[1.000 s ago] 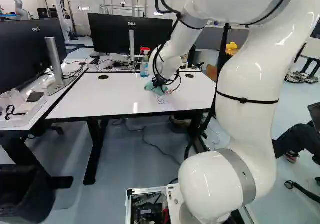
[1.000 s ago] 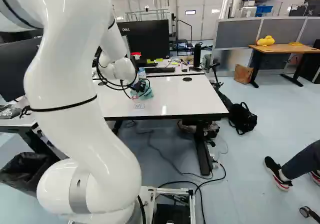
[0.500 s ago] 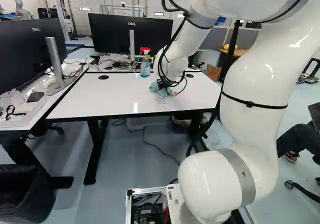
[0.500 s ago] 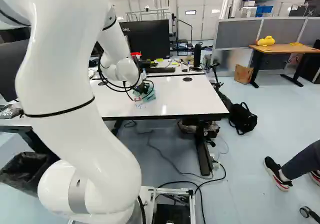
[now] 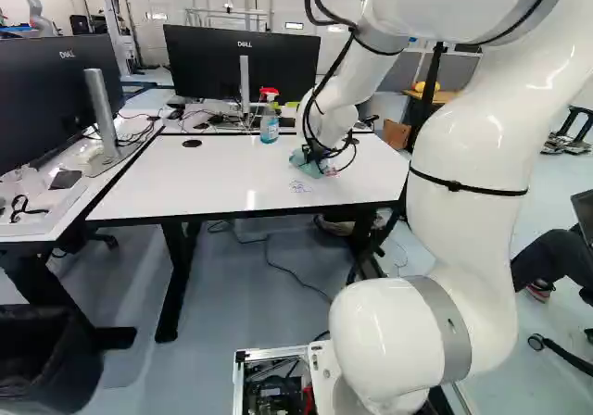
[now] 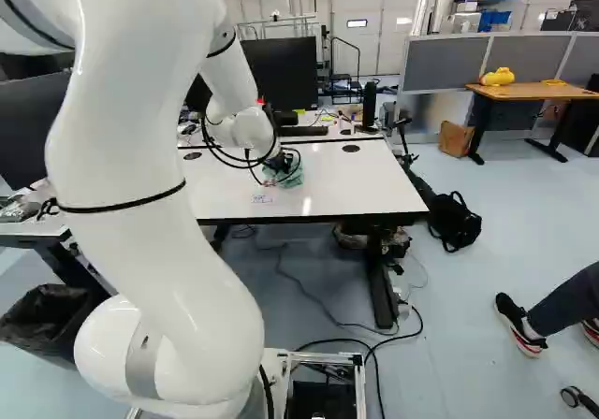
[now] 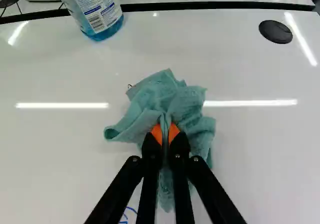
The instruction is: Clean the table with the green towel
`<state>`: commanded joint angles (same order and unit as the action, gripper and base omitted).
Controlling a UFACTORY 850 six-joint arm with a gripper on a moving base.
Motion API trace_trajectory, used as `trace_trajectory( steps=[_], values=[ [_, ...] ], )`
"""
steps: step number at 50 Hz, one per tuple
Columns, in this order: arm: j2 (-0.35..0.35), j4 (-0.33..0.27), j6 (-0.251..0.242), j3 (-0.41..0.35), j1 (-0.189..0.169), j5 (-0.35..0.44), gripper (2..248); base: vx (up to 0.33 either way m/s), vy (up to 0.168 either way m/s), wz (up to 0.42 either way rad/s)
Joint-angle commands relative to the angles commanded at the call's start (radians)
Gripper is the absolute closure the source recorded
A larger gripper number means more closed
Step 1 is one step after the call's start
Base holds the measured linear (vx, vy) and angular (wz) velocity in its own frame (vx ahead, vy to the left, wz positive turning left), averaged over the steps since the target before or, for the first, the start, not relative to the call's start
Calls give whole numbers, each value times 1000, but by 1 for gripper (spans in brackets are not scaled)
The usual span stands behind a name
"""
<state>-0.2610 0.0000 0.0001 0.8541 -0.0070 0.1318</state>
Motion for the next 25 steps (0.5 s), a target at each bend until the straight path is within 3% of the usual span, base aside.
trace_trajectory(
  steps=[25],
  values=[
    [-106,0,0,130,-21,0,215,0,0,0]
  ],
)
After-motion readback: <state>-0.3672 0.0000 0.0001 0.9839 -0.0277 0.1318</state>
